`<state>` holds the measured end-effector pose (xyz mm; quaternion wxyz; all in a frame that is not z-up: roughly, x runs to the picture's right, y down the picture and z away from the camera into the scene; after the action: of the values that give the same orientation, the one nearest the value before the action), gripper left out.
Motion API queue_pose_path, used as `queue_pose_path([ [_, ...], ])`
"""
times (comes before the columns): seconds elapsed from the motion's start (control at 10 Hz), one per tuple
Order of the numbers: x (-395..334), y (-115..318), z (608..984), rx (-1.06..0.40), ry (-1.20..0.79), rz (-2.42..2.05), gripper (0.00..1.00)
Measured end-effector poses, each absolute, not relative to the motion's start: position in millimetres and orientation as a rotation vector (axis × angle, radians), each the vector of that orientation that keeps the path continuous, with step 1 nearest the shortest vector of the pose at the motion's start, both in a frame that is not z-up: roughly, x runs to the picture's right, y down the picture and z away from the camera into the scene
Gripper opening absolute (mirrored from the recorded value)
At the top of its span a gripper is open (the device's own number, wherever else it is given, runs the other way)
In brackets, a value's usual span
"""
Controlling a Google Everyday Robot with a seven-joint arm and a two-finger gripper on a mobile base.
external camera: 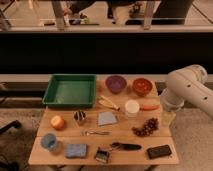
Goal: Place towel in tray
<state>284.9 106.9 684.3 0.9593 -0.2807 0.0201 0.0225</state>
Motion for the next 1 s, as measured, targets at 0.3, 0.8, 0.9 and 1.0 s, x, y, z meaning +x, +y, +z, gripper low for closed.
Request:
queue_pose_path([
  [0.3, 284.9, 106.9, 684.2, -0.569, 0.041, 0.046, 0.80],
  [0.8, 284.8, 106.9, 684.2, -0.569, 0.041, 0.046, 0.80],
  [0.9, 284.9, 106.9, 684.2, -0.569, 0.041, 0.046, 0.80],
  [1.0, 284.8, 106.9, 684.2, -0.569, 0.041, 0.046, 0.80],
])
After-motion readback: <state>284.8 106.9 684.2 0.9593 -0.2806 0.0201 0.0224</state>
